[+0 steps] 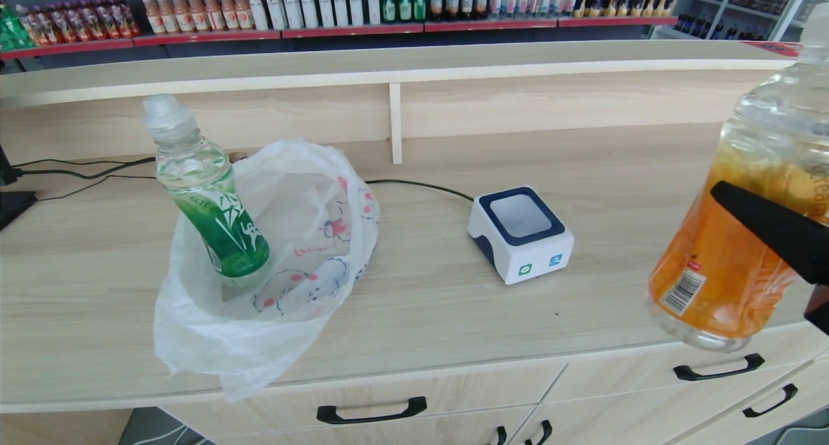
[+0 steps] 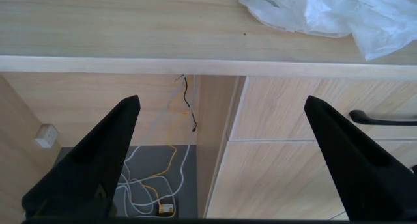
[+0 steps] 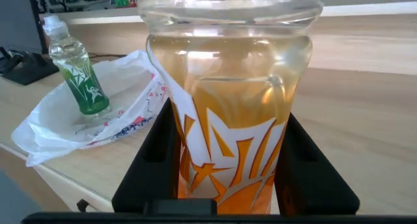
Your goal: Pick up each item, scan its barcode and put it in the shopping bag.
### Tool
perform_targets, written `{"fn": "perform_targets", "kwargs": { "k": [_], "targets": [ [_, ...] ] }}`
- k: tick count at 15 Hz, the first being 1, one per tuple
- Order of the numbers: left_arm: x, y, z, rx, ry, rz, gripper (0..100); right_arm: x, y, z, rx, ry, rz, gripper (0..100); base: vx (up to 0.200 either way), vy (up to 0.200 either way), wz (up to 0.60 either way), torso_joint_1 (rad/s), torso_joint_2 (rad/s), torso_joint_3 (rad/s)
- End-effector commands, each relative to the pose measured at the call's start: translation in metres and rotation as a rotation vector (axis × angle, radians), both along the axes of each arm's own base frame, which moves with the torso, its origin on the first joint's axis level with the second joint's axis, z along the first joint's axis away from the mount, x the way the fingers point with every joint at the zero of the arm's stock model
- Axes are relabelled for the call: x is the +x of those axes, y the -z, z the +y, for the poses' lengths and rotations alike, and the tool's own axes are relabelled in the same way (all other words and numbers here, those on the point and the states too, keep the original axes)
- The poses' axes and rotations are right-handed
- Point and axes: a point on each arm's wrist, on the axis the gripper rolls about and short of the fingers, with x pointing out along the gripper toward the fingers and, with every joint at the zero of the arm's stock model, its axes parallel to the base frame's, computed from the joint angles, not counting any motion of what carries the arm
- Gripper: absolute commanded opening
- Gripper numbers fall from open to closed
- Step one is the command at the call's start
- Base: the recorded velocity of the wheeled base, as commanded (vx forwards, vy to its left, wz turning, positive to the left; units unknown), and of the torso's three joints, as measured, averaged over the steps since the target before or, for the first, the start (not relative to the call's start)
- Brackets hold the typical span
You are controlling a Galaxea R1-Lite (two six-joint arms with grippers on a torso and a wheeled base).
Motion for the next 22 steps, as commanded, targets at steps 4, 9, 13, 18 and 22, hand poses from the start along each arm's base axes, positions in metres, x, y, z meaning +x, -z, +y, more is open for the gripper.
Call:
{"fn": "perform_targets", "kwargs": {
  "k": [4,9,13,18,22],
  "targets": [
    [0.000,0.000,0.000,0.000,0.000,0.001,100,0.020,-0.019,0.004,0.023,0.037,-0.050,0,0.000,0.000,0.00,0.000,0.00,0.000],
    [0.000,0.000,0.000,0.000,0.000,-0.001,100,0.054,-0.032,0.002,0.054,0.121,-0.125,0,-0.080,0.000,0.00,0.003,0.00,0.000],
    [0.000,0.000,0.000,0.000,0.000,-0.001,100,0.060,-0.039,-0.001,0.059,0.147,-0.147,0,-0.050,0.000,0.00,0.007,0.00,0.001],
    [0.000,0.000,0.000,0.000,0.000,-0.001,100,0.060,-0.034,-0.001,0.045,0.150,-0.136,0,0.000,0.120,0.00,0.009,0.00,0.002],
    [0.000,0.000,0.000,0.000,0.000,-0.001,100,0.061,-0.037,0.002,0.045,0.142,-0.141,0,0.000,0.200,0.00,0.011,0.01,0.004]
  ]
}}
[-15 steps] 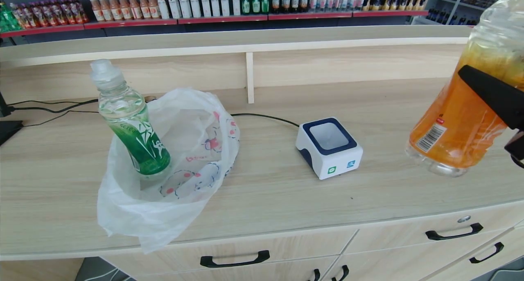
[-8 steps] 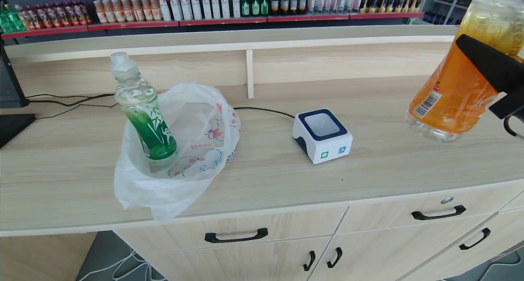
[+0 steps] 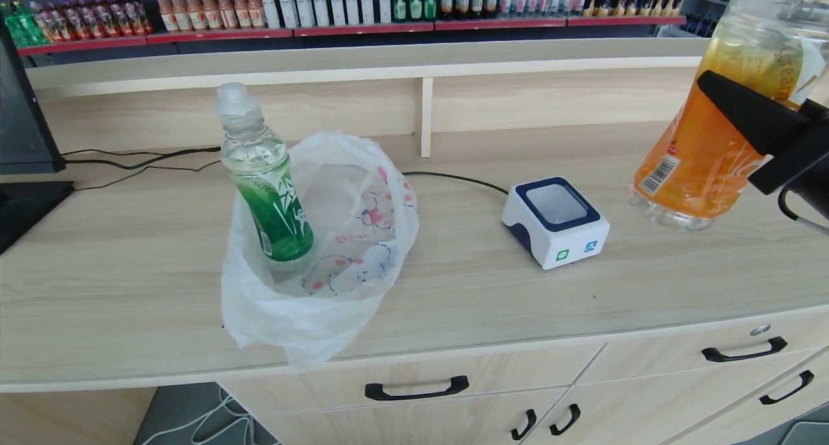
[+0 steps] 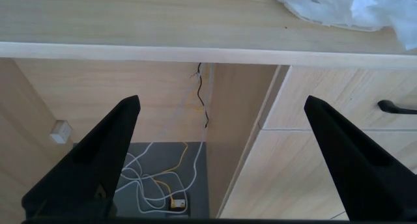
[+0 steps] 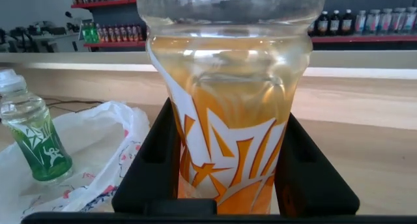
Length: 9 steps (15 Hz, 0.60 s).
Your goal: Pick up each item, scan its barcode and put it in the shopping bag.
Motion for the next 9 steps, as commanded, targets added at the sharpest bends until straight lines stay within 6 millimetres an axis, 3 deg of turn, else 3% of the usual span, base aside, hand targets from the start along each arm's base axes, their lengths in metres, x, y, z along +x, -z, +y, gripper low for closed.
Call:
{"fn": "perform_targets", "kwargs": {
  "k": [1,9],
  "targets": [
    [0.0000,0.0000,0.0000,0.000,-0.001,0.000,100,-0.0003,0.0021,0.0004,-0.009,0.000,0.006,0,0.000,0.200,0.00,-0.007,0.00,-0.002],
    [0.0000,0.0000,0.0000,-0.002,-0.001,0.000,100,0.0003,0.0054,0.0017,-0.022,-0.006,0.019,0,0.000,0.200,0.00,0.002,0.00,0.004]
  ]
}}
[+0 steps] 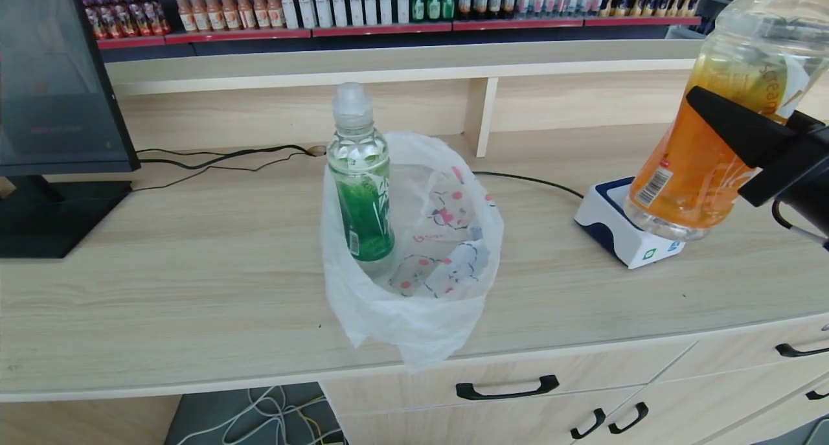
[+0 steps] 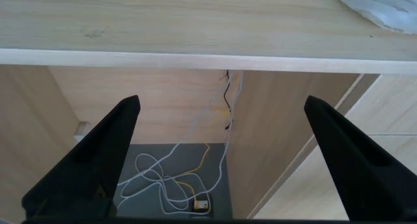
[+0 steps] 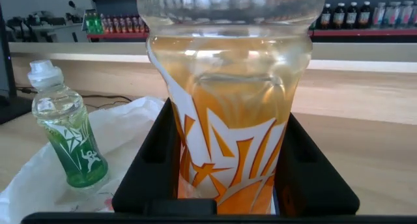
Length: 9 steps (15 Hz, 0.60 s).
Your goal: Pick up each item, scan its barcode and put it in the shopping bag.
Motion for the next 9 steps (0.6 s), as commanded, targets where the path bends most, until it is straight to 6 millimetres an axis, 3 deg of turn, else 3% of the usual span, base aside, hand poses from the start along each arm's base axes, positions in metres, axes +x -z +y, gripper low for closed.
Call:
{"fn": "perform_targets", "kwargs": {
  "k": [1,2,8,9],
  "targets": [
    [0.0000,-0.0001,0.0000,0.001,-0.001,-0.001,100,0.0004,0.0010,0.0000,0.000,-0.001,0.004,0,0.000,0.200,0.00,0.002,0.00,0.002],
    [0.0000,-0.0001,0.0000,0.001,-0.001,-0.001,100,0.0004,0.0023,0.0000,-0.002,-0.001,0.008,0,0.000,0.200,0.00,0.012,0.00,0.007],
    [0.0000,-0.0001,0.0000,0.001,-0.001,-0.001,100,0.0011,0.0025,0.0005,-0.006,-0.012,0.009,0,0.000,0.000,0.00,0.000,0.00,0.000],
    [0.0000,-0.0001,0.0000,0.001,-0.001,-0.001,100,0.0011,0.0020,0.0005,-0.005,-0.012,0.007,0,0.000,0.000,0.60,0.002,0.00,0.007]
  ]
}}
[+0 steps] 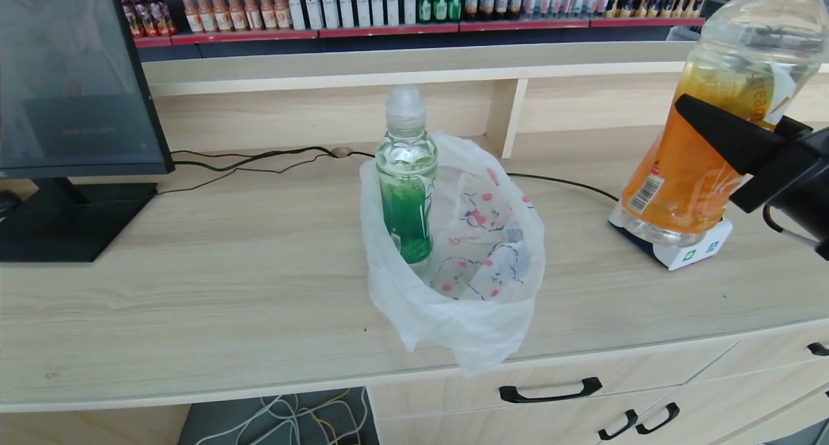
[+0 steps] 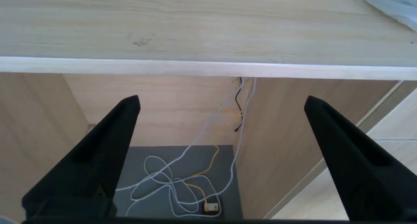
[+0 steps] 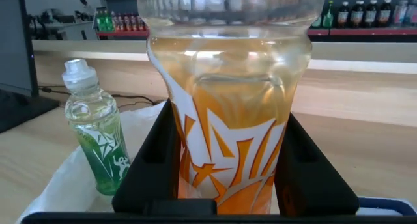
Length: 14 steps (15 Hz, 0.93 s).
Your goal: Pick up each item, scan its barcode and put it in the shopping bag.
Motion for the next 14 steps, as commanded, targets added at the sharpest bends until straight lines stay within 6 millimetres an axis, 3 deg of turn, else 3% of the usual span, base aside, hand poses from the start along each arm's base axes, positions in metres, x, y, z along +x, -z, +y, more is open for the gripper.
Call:
{"fn": "perform_targets", "kwargs": {
  "k": [1,5,14],
  "targets": [
    [0.000,0.000,0.000,-0.002,-0.001,-0.001,100,0.000,-0.001,0.000,0.003,0.001,-0.006,0,0.000,0.000,0.60,0.007,0.00,0.007],
    [0.000,0.000,0.000,-0.002,-0.001,-0.001,100,0.000,0.000,0.000,0.003,0.001,-0.003,0,0.000,0.000,0.60,0.005,0.00,0.002],
    [0.000,0.000,0.000,-0.003,-0.001,-0.001,100,0.015,0.007,0.004,0.033,-0.006,0.058,0,0.000,0.000,0.00,0.000,0.00,0.000]
  ]
}}
